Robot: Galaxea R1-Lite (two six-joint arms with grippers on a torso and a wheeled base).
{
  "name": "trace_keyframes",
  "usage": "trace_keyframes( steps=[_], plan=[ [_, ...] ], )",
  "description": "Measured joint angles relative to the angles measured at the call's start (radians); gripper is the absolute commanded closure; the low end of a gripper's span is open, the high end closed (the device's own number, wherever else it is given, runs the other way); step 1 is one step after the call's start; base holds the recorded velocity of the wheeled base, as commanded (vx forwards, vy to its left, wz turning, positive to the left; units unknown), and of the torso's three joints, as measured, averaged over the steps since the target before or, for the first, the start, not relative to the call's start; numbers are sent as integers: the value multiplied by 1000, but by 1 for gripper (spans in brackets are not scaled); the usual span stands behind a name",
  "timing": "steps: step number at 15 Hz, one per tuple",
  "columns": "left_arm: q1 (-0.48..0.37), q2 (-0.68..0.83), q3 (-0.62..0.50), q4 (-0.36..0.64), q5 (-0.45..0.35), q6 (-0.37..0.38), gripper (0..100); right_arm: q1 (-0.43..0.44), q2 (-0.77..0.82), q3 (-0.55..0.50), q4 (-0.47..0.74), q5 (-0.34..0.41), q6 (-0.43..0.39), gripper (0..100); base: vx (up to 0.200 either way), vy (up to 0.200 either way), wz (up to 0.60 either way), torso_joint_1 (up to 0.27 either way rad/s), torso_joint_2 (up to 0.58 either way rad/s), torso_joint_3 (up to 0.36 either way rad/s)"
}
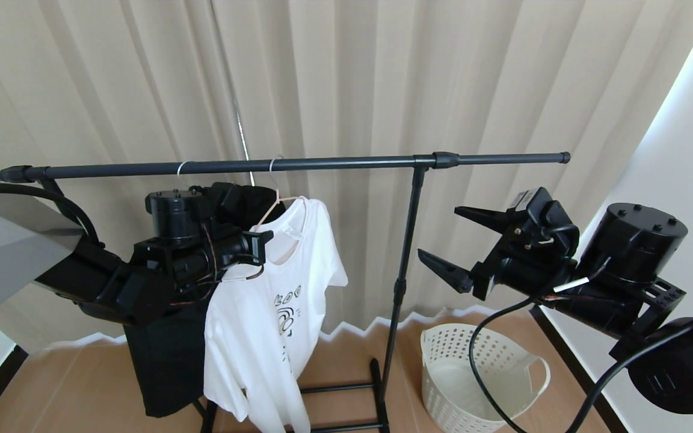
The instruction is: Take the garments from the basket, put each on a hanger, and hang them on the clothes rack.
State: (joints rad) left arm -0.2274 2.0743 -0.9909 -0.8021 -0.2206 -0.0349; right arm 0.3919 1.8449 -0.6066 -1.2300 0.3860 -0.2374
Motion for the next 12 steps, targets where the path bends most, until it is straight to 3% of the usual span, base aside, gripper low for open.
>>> trace_keyframes(
  steps=[8,9,12],
  plan=[
    [4,27,-13,-1,0,0,100,-1,12,-6,0,0,0,0,0,0,0,0,0,0],
    [5,27,-13,-1,0,0,0,-1,13,-6,0,0,0,0,0,0,0,0,0,0],
    [6,24,-13,-2,0,0,0,-5,19,-7,-1,0,0,0,0,0,0,0,0,0]
  ],
)
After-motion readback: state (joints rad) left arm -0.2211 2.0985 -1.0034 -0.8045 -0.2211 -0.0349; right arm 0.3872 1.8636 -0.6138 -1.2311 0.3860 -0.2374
